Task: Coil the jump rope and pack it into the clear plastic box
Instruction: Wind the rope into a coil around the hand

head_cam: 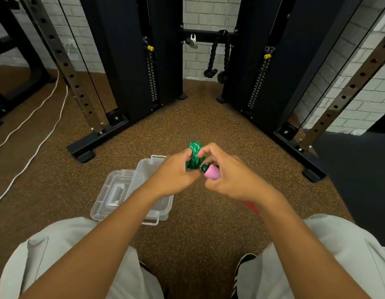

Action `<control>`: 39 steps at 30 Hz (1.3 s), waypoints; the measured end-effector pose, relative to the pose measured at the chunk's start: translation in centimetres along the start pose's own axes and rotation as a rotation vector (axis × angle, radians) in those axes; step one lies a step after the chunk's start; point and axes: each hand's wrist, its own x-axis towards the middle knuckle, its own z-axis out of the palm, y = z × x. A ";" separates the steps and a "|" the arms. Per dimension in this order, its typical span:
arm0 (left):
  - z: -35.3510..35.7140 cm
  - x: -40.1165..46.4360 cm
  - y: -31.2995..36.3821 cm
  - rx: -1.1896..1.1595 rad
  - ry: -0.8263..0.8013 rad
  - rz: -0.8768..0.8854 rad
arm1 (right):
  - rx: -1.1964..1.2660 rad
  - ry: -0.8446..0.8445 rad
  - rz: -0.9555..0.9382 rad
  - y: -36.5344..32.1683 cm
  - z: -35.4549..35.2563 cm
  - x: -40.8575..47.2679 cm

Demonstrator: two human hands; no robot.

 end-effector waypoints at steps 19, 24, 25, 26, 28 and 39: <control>-1.9 -0.5 0.3 -0.366 -0.308 -0.235 | 0.302 -0.129 0.002 1.0 0.7 0.6; -1.5 -0.5 0.5 -0.610 -0.267 -0.296 | 0.349 -0.034 -0.011 1.1 0.9 1.2; -1.4 -0.5 0.6 -0.619 -0.237 -0.310 | 0.354 -0.016 -0.007 1.1 1.0 1.3; -1.3 -0.4 0.5 -0.606 -0.212 -0.320 | 0.359 0.000 0.006 1.2 1.1 1.4; -1.3 -0.3 0.5 -0.549 -0.177 -0.324 | 0.370 0.015 0.036 1.4 1.5 1.5; -1.6 -0.3 -0.3 -0.128 -0.020 -0.143 | 0.356 0.174 0.100 2.3 2.1 2.4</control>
